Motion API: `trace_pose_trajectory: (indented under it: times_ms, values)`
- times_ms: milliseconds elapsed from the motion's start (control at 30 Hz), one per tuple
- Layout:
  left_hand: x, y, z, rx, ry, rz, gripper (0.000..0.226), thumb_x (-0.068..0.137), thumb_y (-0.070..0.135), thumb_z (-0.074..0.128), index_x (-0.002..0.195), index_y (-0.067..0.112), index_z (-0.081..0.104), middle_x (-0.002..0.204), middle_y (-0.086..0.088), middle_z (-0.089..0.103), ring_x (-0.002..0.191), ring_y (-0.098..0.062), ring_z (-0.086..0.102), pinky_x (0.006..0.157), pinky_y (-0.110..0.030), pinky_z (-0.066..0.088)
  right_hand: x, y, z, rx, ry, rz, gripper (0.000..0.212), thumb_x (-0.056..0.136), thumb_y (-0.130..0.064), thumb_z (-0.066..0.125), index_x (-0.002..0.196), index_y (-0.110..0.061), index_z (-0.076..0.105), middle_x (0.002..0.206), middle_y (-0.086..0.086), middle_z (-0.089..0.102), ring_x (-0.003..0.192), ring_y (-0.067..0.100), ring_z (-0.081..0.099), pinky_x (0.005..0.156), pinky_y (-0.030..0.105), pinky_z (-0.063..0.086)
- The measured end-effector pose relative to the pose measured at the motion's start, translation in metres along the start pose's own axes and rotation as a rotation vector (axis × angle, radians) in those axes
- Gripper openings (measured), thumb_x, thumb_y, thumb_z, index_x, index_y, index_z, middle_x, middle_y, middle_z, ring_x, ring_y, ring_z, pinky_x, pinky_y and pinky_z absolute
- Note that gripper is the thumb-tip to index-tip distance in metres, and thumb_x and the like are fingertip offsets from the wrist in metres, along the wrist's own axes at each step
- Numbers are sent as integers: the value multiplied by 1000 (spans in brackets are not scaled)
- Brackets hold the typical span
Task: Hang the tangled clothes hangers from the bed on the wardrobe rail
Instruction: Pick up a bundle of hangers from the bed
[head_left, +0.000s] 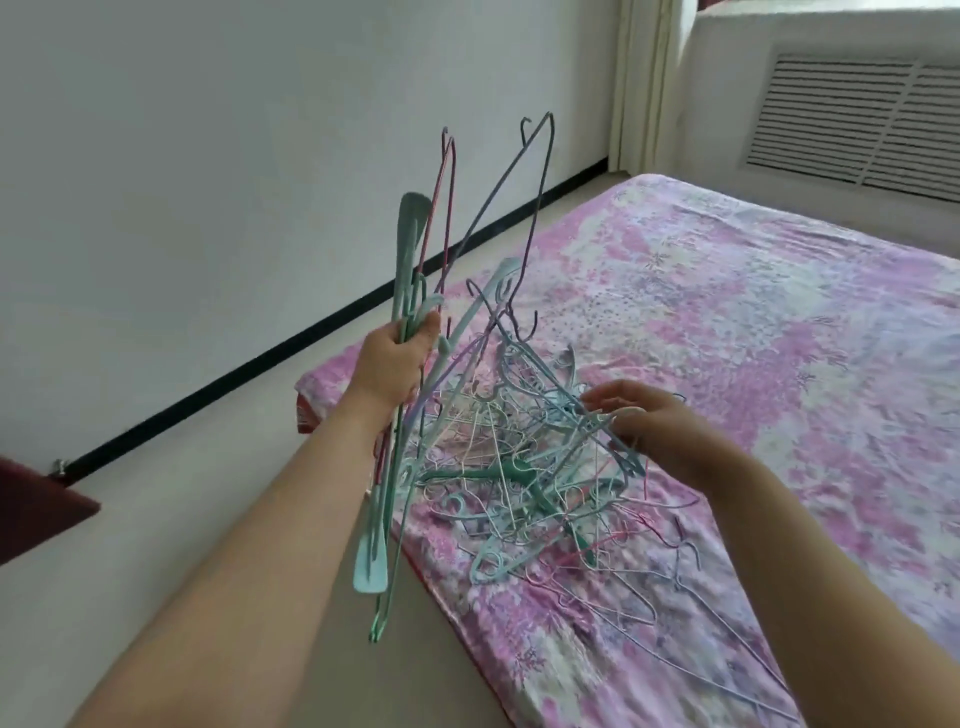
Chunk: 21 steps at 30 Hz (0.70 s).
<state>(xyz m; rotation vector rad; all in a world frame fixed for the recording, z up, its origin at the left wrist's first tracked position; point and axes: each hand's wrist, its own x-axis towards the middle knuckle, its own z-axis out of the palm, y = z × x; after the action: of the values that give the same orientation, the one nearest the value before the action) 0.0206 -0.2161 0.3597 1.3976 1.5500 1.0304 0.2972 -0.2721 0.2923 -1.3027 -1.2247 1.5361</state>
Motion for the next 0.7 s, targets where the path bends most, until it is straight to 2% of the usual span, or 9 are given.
trace_pose_trajectory:
  times_ms: [67, 133, 200, 267, 333, 400, 533, 600, 700]
  values:
    - [-6, 2, -5, 34, 3, -35, 41, 92, 52, 52, 95, 12, 60, 56, -5, 38, 46, -13, 31, 49, -25, 35, -2, -8, 4, -6, -197, -28, 34, 88, 9, 53, 111, -15, 63, 108, 9, 61, 83, 17, 52, 71, 26, 46]
    - [-14, 0, -6, 94, -12, -103, 48, 94, 51, 47, 113, 8, 57, 71, -23, 49, 51, -13, 41, 63, -31, 46, -1, -16, 13, -46, -280, -56, 27, 87, -9, 65, 112, -17, 65, 93, 6, 61, 72, 14, 48, 62, 21, 42]
    - [-26, -8, -6, 152, -55, -177, 43, 97, 46, 44, 117, 9, 53, 78, -17, 63, 58, -16, 59, 68, -32, 55, 0, -25, 28, -132, -232, -115, 20, 87, -27, 65, 103, -16, 71, 76, 0, 63, 61, 11, 42, 52, 16, 38]
    - [-38, -21, -3, 73, -122, -219, 42, 97, 41, 45, 119, 6, 50, 83, -11, 71, 71, -17, 71, 65, -28, 58, 3, -31, 47, -198, -165, -186, 27, 89, -36, 61, 94, -12, 73, 72, 2, 67, 56, 10, 43, 48, 16, 37]
    - [-51, -33, 5, -40, -154, -254, 33, 97, 38, 46, 113, 10, 51, 96, -13, 72, 80, -19, 72, 75, -35, 59, 7, -33, 71, -146, -134, -224, 29, 91, -37, 57, 84, -12, 70, 63, 0, 64, 49, 9, 39, 46, 19, 34]
    - [-64, -40, 15, -158, -158, -294, 19, 99, 35, 45, 107, 18, 51, 99, -13, 69, 74, -18, 72, 80, -41, 59, 11, -33, 96, -85, -83, -254, 32, 94, -35, 55, 75, -10, 64, 50, -6, 58, 42, 7, 38, 42, 19, 33]
    - [-75, -52, 22, -391, -256, -319, 35, 102, 35, 43, 131, 17, 49, 111, -13, 70, 90, -36, 70, 65, -36, 59, 12, -25, 137, 34, 47, -275, 34, 94, -31, 58, 70, -8, 54, 49, -8, 52, 46, 3, 62, 40, 23, 48]
    - [-78, -54, 16, -475, -249, -348, 42, 101, 47, 39, 125, 17, 56, 107, -12, 70, 79, -32, 69, 57, -31, 57, 12, -19, 146, 86, 54, -275, 31, 94, -29, 59, 68, -14, 50, 47, -13, 54, 52, 7, 67, 38, 22, 45]
    - [-80, -56, 1, -570, -370, -360, 74, 82, 73, 39, 121, 14, 60, 102, -12, 66, 66, -21, 63, 57, -31, 56, 19, -7, 152, -97, 17, -377, 32, 91, -38, 60, 64, -24, 51, 53, -8, 57, 58, 7, 69, 48, 28, 45]
